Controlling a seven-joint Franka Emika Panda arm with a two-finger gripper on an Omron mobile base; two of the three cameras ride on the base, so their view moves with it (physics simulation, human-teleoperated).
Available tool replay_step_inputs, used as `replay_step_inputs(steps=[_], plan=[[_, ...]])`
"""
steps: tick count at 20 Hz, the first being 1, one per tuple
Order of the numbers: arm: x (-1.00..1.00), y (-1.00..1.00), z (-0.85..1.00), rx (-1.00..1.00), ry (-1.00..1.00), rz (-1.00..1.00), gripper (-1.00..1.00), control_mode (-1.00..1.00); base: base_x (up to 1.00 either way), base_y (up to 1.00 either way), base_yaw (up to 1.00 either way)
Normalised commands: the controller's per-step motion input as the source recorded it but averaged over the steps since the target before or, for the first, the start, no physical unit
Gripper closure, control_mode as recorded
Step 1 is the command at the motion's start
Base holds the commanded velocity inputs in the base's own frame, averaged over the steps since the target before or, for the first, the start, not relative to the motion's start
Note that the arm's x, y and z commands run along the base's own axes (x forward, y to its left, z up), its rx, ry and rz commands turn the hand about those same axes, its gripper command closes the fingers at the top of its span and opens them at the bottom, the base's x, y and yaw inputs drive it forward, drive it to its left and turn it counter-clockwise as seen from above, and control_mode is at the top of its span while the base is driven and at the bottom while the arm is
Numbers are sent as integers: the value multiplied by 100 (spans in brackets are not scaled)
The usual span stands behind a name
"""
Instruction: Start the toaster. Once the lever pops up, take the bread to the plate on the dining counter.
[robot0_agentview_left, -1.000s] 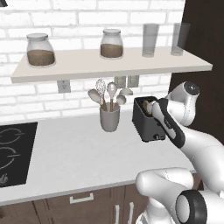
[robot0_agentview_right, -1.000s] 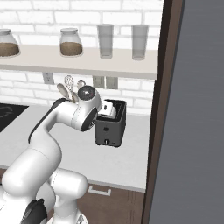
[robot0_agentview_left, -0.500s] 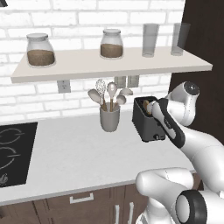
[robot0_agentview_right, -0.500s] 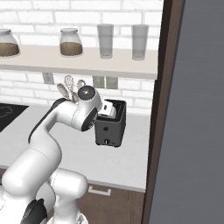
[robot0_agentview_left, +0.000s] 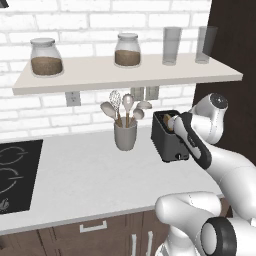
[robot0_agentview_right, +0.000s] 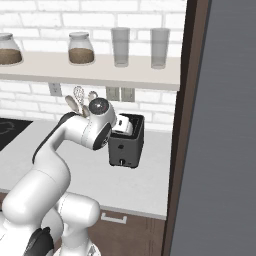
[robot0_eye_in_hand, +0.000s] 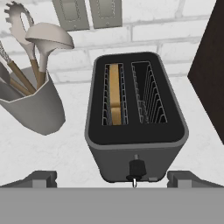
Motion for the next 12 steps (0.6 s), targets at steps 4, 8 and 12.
replay_step_inputs(steps=[4, 8, 12], plan=[[0, 0, 0, 0, 0, 0, -100, -100, 0, 0, 0], [-9, 0, 0, 0, 0, 0, -100, -100, 0, 0, 0], [-20, 0, 0, 0, 0, 0, -100, -100, 0, 0, 0]])
